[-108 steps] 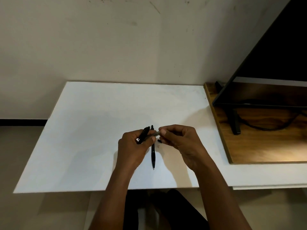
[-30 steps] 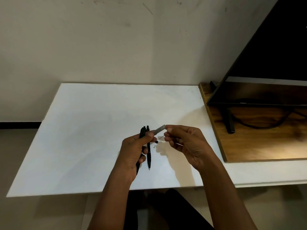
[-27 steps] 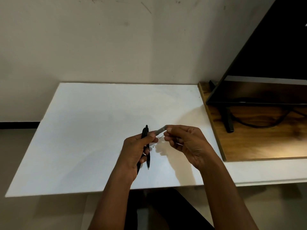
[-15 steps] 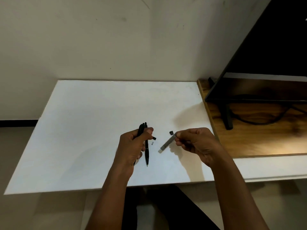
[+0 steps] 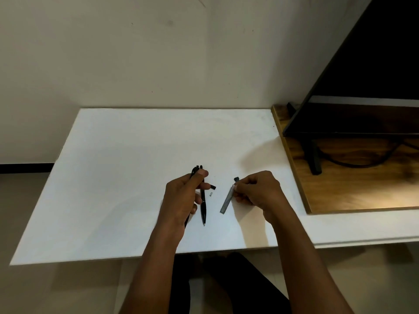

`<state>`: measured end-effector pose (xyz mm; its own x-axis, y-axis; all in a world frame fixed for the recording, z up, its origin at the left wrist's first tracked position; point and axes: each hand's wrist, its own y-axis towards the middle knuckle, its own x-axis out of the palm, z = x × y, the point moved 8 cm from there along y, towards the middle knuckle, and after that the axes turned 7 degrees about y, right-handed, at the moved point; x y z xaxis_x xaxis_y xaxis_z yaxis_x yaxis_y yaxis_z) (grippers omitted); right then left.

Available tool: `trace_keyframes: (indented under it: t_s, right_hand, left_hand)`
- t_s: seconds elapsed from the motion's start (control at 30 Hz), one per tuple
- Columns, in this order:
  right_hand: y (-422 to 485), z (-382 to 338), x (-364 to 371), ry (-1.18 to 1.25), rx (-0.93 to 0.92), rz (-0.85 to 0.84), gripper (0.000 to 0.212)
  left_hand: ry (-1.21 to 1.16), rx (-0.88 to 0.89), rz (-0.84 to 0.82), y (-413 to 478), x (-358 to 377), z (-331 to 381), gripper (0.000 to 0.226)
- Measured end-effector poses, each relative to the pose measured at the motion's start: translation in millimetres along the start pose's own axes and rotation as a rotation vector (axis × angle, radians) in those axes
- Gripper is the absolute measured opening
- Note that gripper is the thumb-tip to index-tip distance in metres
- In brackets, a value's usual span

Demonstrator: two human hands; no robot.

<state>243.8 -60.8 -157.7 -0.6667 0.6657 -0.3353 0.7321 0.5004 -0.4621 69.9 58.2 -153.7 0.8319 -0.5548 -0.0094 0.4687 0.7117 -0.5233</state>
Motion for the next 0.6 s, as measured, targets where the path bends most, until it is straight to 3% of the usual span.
trace_keyframes:
  t_s: [0.3,0.47,0.6]
  right_hand:
    - [2,-1,-11,0.096,-0.010,0.056,0.006]
    - [-6,-26,-11,0.540,-0.109,0.012,0.020]
    - [-14,-38,-4,0.654,-0.170,-0.002,0.023]
  left_hand:
    - [0.057,0.027,-0.028,1,6,-1,0.030]
    - [0.134,0.174,-0.053,-2,9,9,0.020]
    - [0.201,0.237,-0.038,-4,8,14,0.014]
